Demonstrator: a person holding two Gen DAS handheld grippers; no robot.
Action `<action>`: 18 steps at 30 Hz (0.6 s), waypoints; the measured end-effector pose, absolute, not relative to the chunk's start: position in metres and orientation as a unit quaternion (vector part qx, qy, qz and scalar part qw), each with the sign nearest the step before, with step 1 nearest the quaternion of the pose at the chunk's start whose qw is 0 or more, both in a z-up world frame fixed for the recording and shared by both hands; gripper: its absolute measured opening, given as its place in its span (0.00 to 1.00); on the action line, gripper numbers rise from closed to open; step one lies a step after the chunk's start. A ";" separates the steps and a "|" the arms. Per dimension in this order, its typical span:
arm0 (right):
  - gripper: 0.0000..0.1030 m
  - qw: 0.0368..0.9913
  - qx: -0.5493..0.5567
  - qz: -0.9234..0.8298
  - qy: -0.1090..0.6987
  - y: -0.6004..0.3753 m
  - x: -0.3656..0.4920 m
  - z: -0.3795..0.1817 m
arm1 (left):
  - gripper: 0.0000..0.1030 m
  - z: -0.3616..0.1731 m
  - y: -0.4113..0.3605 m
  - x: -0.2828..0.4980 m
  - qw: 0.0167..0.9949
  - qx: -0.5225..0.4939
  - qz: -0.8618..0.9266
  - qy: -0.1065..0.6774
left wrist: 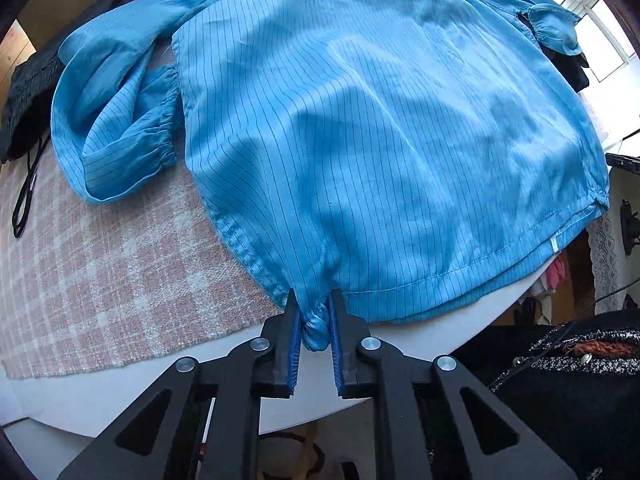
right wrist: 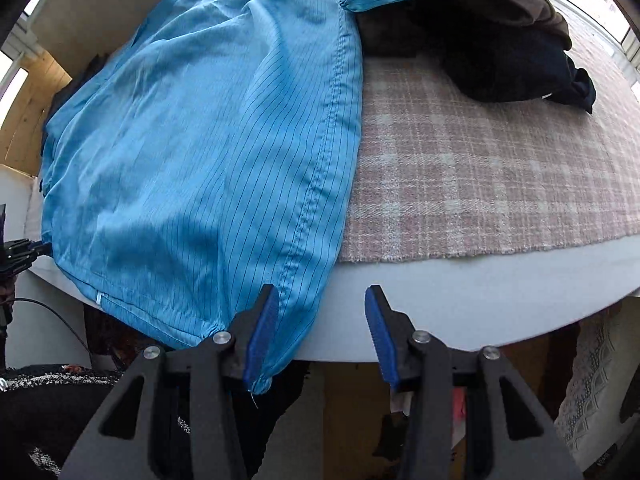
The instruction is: Fold clothes
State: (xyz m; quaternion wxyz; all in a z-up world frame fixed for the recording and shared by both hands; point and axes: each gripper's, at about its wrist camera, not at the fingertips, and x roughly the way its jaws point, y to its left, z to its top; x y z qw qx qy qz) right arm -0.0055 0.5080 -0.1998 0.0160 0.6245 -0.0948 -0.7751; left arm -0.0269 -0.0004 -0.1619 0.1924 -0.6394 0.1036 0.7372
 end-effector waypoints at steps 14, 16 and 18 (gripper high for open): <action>0.42 0.068 0.642 -0.761 -0.066 0.469 0.000 -0.237 | 0.08 -0.140 0.022 0.003 0.179 -0.630 0.740 0.149; 0.06 0.090 0.648 -0.754 -0.066 0.466 -0.003 -0.238 | 0.08 -0.135 0.020 0.008 0.179 -0.631 0.741 0.146; 0.05 0.093 0.645 -0.756 -0.061 0.469 0.001 -0.227 | 0.08 -0.129 0.017 0.012 0.177 -0.631 0.742 0.143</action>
